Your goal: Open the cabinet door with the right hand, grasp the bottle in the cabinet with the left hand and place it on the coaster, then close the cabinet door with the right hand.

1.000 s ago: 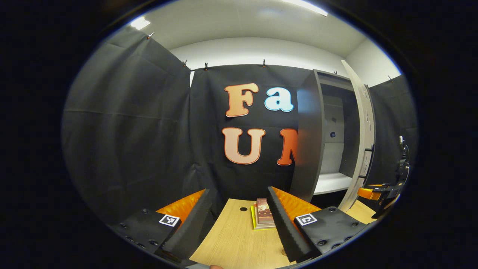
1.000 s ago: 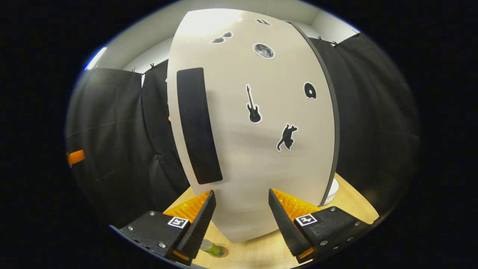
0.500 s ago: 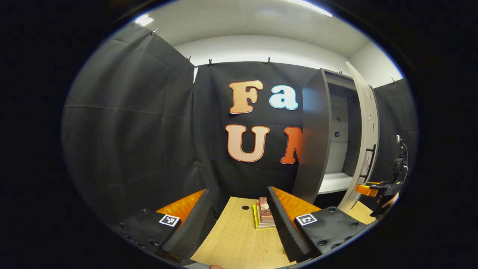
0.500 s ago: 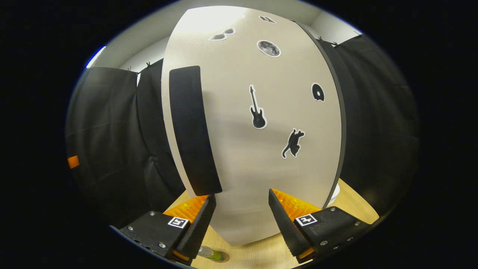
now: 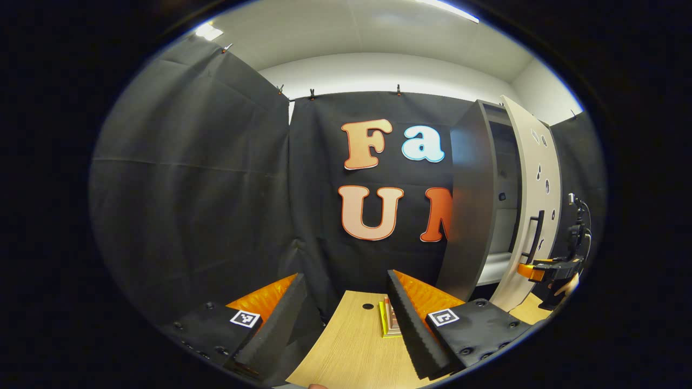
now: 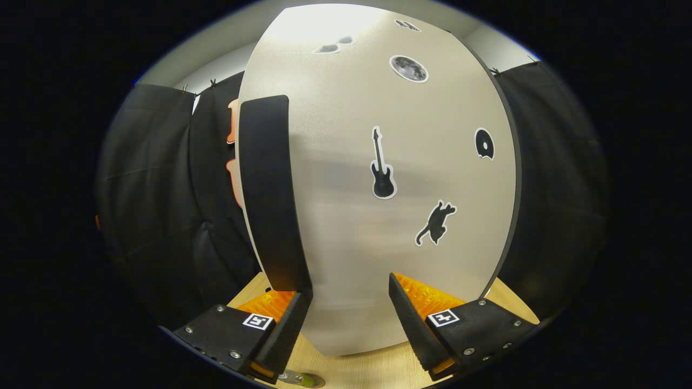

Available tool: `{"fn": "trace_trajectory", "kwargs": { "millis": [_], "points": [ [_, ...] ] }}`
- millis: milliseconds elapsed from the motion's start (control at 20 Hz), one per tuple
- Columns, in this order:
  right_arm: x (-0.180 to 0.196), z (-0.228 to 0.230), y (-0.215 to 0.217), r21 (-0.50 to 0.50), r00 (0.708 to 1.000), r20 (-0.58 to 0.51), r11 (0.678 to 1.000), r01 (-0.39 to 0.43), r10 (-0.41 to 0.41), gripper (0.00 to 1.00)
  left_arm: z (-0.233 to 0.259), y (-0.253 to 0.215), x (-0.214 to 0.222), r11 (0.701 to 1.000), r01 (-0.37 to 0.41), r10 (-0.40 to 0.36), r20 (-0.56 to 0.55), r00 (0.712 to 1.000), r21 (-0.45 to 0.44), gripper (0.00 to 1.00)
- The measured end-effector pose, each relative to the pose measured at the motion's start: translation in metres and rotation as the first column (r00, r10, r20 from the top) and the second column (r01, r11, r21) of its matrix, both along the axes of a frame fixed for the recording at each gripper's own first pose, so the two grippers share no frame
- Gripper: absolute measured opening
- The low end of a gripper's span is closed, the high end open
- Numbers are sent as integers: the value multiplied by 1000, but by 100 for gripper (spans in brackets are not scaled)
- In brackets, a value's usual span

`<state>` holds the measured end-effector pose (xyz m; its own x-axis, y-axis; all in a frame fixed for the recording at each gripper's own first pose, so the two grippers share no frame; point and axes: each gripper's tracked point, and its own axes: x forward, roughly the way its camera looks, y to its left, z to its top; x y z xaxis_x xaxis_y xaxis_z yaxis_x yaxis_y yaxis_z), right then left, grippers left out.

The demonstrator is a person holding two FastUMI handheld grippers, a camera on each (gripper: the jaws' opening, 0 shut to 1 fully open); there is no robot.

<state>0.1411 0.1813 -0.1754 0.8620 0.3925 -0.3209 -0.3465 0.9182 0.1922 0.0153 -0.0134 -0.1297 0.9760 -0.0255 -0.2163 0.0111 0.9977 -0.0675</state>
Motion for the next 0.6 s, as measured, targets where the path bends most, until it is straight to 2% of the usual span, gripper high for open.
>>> {"fn": "trace_trajectory", "kwargs": {
  "millis": [350, 550, 600],
  "points": [
    [6, 0, 8, 30, 999, -18, 999, 37, -37, 89, 0, 2, 12, 1000, 3, -3, 3, 1000, 26, 99],
    [12, -1, 8, 11, 999, -9, 999, 52, -52, 88, 5, 6, 16, 999, -3, 2, 14, 1000, 37, 99],
    [13, -2, 9, 5, 998, -8, 998, 55, -55, 88, 0, 4, 14, 999, -5, 4, 15, 1000, 40, 94]
  ]
}}
